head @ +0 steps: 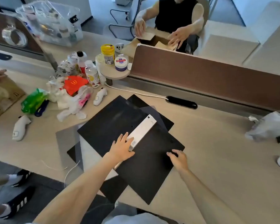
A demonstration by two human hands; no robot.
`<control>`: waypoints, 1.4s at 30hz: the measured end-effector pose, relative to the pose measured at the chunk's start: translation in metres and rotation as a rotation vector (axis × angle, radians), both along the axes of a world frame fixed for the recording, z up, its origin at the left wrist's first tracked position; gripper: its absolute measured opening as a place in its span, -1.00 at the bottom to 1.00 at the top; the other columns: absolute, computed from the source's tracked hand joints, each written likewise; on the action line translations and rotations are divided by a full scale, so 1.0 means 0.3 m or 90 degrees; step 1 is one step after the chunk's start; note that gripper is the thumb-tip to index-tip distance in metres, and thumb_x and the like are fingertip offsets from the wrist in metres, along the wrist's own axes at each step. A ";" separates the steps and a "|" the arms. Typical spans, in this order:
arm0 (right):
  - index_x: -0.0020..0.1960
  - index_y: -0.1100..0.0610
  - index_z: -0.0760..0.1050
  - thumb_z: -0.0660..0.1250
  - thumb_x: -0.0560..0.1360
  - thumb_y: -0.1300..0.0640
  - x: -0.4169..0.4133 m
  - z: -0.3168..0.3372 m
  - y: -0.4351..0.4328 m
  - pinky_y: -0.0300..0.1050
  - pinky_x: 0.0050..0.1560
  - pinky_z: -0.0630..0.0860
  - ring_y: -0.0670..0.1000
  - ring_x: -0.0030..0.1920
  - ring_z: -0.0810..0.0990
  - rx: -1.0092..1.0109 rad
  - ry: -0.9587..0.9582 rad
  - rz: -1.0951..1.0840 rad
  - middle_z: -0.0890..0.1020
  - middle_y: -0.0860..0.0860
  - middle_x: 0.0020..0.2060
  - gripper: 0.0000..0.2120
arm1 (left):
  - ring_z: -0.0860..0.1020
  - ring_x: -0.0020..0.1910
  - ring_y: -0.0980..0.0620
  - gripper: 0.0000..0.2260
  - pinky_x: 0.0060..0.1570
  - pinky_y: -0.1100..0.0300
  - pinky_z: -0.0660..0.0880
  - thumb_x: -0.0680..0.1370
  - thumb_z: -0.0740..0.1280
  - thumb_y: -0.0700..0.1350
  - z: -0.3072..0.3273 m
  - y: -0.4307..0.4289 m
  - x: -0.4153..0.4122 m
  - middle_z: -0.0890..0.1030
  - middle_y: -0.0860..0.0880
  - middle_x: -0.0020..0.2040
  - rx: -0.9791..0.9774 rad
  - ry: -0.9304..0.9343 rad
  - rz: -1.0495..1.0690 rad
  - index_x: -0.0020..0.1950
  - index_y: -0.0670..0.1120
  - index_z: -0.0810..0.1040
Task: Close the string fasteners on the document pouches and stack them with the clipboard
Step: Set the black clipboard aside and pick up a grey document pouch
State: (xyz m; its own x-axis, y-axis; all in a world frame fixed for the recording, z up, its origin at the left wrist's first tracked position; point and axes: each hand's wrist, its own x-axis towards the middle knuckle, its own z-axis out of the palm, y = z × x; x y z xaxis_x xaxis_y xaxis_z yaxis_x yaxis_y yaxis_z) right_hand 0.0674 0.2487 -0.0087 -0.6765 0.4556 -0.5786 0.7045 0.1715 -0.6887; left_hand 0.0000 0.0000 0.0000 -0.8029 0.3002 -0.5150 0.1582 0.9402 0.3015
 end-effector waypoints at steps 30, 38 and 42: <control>0.37 0.12 0.37 0.37 0.45 0.14 -0.109 -0.054 0.180 -0.07 0.11 0.39 0.02 0.18 0.47 -0.282 -0.004 -0.213 0.56 0.07 0.23 -0.50 | -0.14 0.56 -0.12 -0.14 0.47 -0.16 -0.20 0.44 0.34 0.25 -0.066 -0.039 0.073 -0.10 0.06 0.59 -0.056 0.016 -0.210 0.54 0.18 -0.16; 0.38 0.06 0.36 0.36 0.47 0.06 -0.065 -0.094 0.267 0.07 0.26 0.39 0.15 0.34 0.34 0.158 -0.069 0.034 0.39 0.13 0.35 -0.50 | -0.35 0.51 -0.17 0.03 0.39 -0.33 -0.25 0.34 0.40 0.32 -0.124 0.098 0.171 -0.33 0.04 0.55 -0.047 -0.029 -0.231 0.52 0.18 -0.29; 0.43 0.09 0.28 0.33 0.48 0.02 -0.025 -0.093 0.346 0.13 0.34 0.31 0.18 0.45 0.14 0.202 -0.103 0.029 0.23 0.13 0.45 -0.44 | -0.34 0.51 -0.16 0.08 0.43 -0.32 -0.22 0.31 0.42 0.33 -0.131 0.152 0.157 -0.33 0.02 0.55 -0.038 -0.023 -0.223 0.52 0.16 -0.30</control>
State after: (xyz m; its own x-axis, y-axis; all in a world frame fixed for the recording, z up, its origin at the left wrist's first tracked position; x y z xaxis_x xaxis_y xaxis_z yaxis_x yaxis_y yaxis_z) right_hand 0.0599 0.3525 -0.0366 -0.6115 0.6015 -0.5141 0.7866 0.3922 -0.4769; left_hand 0.0471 0.0456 -0.0394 -0.6377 0.5229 -0.5656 0.4643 0.8468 0.2595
